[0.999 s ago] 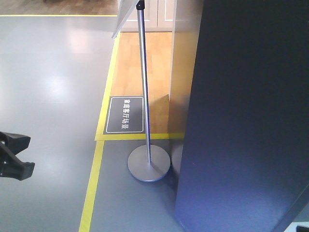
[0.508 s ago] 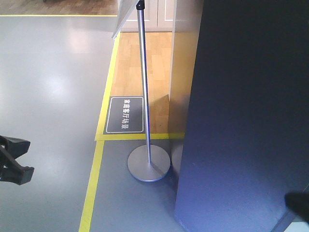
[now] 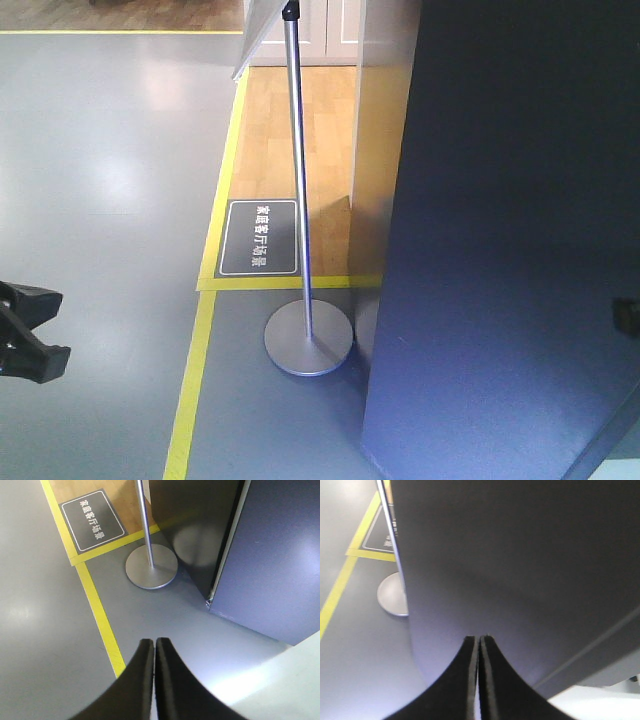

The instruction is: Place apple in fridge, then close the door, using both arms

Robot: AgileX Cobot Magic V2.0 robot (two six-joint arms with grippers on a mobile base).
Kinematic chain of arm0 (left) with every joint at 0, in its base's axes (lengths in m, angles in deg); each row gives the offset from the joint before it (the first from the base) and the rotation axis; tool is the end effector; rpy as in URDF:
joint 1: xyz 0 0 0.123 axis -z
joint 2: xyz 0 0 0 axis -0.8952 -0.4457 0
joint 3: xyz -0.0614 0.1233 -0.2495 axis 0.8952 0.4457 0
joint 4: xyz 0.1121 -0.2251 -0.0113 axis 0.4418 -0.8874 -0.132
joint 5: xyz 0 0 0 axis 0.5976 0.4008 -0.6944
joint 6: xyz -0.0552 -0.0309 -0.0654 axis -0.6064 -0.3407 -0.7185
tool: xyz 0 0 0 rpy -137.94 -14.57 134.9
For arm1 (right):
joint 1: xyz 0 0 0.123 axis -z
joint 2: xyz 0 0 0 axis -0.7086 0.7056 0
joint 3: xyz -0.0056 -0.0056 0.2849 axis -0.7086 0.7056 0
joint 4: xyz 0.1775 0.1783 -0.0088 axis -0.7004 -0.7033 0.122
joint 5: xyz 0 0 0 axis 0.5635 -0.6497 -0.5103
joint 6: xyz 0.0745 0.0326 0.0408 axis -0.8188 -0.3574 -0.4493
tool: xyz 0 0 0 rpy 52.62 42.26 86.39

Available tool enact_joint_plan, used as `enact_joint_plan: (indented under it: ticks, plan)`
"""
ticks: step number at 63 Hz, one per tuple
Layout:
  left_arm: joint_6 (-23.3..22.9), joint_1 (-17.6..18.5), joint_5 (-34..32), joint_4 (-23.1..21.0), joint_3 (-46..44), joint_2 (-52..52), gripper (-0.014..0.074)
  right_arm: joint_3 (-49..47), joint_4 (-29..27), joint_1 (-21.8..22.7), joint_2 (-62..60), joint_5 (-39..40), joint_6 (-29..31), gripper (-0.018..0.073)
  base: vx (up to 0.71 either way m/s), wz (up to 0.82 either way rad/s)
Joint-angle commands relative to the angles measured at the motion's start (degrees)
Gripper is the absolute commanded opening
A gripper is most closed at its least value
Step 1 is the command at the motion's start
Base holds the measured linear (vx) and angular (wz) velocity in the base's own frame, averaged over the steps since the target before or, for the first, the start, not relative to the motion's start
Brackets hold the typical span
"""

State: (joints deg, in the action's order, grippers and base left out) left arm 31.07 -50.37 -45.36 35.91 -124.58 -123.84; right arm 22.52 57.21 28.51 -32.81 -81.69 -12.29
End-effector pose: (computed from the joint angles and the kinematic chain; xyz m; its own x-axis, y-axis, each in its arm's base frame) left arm 0.1797 -0.0504 0.3056 -0.6376 0.2611 -0.7248 0.3620 0.9320 0.0173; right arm 0.1597 0.0195 0.3437 -0.5576 -0.1924 -0.8075 -0.0570 0.9793 -0.1940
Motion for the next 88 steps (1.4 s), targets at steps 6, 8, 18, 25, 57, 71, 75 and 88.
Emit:
enact_joint_plan:
  ticks: [6,8,18,25,57,71,75,88]
  plan:
    - [-0.63,-0.04,-3.08,-0.52,-1.51,0.60,-0.0006,-4.94,5.25,-0.06,5.22,4.57,-1.20,-0.0006,0.00,0.00]
    - [-0.63,-0.04,-3.08,-0.52,-1.51,0.60,-0.0006,-5.33,5.71,-0.06,6.03,4.68,-1.20,-0.0006,0.00,0.00]
    - [-0.63,-0.04,-3.08,-0.52,-1.51,0.60,-0.0006,-6.88,9.77,0.70,10.16,6.97,-3.91,-0.0004,0.00,0.00]
    - [-0.63,-0.04,-3.08,-0.52,-1.51,0.60,-0.0006,-7.73,9.89,5.00,12.40,9.54,-6.17,-0.0004,0.00,0.00]
    - [-0.63,-0.04,-3.08,-0.52,-1.51,0.60,-0.0006,-13.06,1.46,22.89,19.02,22.55,-4.21,-0.0004,0.00,0.00]
    - [-0.63,-0.04,-3.08,-0.52,-1.51,0.60,-0.0006,-20.42,1.63,23.45,25.18,24.90,-4.39,-0.0004,0.00,0.00]
    - [-0.63,-0.04,-3.08,-0.52,-1.51,0.60,-0.0006,-22.30,1.61,23.45,27.27,26.77,-5.45,-0.0004,0.00,0.00]
    - [-0.63,-0.04,-3.08,-0.52,-1.51,0.60,-0.0006,-27.42,1.67,23.45,33.79,32.00,-5.54,-0.0004,0.00,0.00]
